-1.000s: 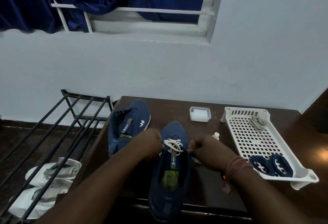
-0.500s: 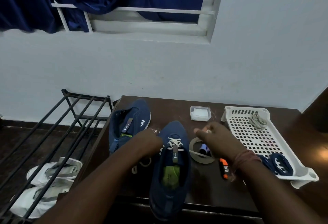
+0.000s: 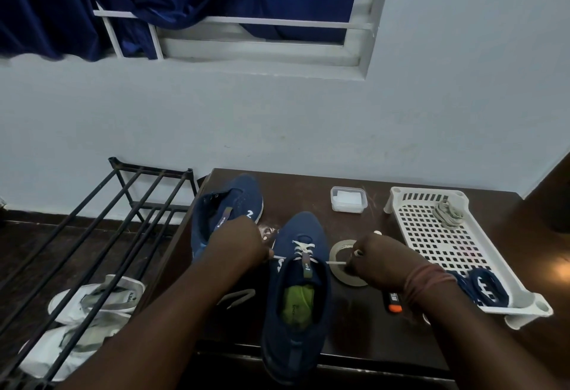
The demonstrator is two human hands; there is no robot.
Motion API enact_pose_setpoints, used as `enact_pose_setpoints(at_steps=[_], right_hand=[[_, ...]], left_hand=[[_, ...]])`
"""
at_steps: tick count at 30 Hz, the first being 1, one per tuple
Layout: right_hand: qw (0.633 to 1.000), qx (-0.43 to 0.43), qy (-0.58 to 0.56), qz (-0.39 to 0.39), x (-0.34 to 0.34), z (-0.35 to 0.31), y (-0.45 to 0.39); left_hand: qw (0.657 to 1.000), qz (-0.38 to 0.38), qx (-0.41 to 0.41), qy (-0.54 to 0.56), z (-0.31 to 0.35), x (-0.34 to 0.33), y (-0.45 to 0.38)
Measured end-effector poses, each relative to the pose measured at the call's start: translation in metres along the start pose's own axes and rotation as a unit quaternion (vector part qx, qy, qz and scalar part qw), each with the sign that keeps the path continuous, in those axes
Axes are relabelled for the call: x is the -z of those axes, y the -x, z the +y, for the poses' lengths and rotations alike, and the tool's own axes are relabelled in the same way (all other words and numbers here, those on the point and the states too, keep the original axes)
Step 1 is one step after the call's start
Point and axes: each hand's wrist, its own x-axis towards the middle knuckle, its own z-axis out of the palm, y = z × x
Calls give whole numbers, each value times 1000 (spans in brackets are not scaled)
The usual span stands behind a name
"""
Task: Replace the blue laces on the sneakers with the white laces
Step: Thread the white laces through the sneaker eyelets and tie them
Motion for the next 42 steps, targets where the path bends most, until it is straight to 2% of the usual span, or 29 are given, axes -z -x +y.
enact_pose_setpoints(at_steps=[4,8,10,13,15,17,20,22,24,25,27,30,32,33,36,42], right_hand=[[998,-8,23,58,1,1,1],[997,-32,0,67,-1,-2,-1],[997,-23,-24,69,0,-2,0],[988,26,-118,94,0,-2,-1],[964,71,-238,96,3,-8,3],[925,121,-337,129,9,-17,6],[834,194,-465,226,22,-26,11],[782,222,-521,259,28,-27,14],[774,225,-516,290,28,-26,12],[778,221,-511,291,28,-26,11],[794,216,-503,262,25,-26,11],[833,196,-457,241,17,-25,8],[873,171,-393,231,13,-21,5],[897,156,-354,213,11,-19,4],[944,129,-263,154,0,-14,0],[952,151,-218,155,-3,-20,-1]], left_hand=[[998,34,2,-43,0,-3,-1],[995,96,3,-35,5,-8,2],[995,99,-7,13,6,-8,5],[982,52,-32,179,8,5,9],[957,56,-63,279,13,19,15],[924,107,-94,355,19,34,23],[861,202,-133,448,22,49,31],[816,234,-153,505,21,54,34],[790,248,-167,535,20,55,35],[788,247,-171,538,21,55,35],[807,216,-165,525,23,49,32],[888,120,-133,424,23,33,24],[942,76,-119,305,19,22,18],[958,67,-108,255,18,18,16],[973,68,-86,203,17,13,13],[975,80,-89,188,23,9,18]])
